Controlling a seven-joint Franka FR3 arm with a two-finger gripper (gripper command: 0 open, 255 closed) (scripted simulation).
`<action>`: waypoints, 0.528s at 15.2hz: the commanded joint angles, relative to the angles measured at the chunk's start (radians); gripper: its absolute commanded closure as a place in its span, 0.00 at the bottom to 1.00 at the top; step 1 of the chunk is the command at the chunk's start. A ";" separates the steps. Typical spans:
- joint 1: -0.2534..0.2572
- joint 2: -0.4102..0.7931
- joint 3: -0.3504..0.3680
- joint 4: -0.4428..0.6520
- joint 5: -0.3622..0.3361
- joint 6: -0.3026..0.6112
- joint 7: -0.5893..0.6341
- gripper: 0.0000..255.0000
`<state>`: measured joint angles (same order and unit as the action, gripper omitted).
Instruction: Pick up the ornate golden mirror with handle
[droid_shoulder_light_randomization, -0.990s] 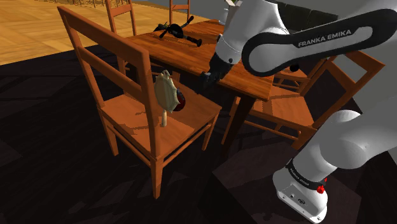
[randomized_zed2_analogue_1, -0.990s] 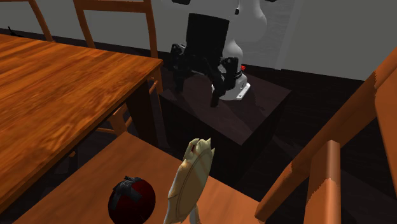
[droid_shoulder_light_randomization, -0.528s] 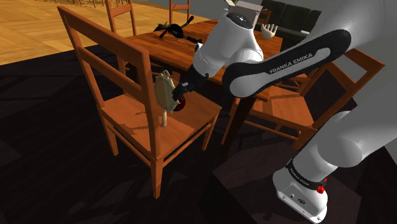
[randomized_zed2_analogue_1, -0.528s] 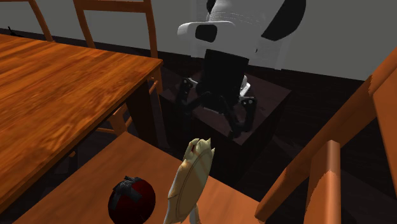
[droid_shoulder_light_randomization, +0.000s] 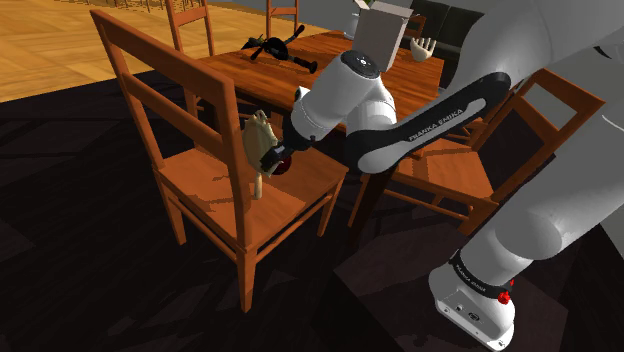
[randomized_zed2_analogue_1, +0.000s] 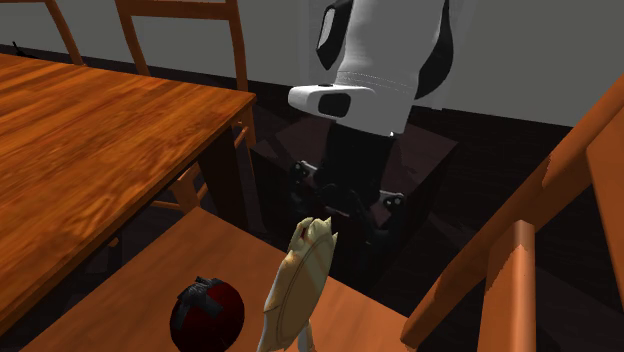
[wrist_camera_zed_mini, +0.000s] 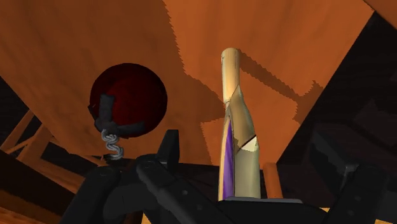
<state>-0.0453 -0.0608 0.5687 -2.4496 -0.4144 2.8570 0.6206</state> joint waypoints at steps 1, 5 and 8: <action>-0.010 0.017 0.005 -0.002 -0.048 0.015 0.038 0.00; -0.009 0.016 0.005 -0.004 -0.049 0.016 0.041 1.00; -0.009 0.016 0.005 -0.004 -0.049 0.015 0.041 1.00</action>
<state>-0.0542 -0.0452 0.5736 -2.4536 -0.4627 2.8724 0.6609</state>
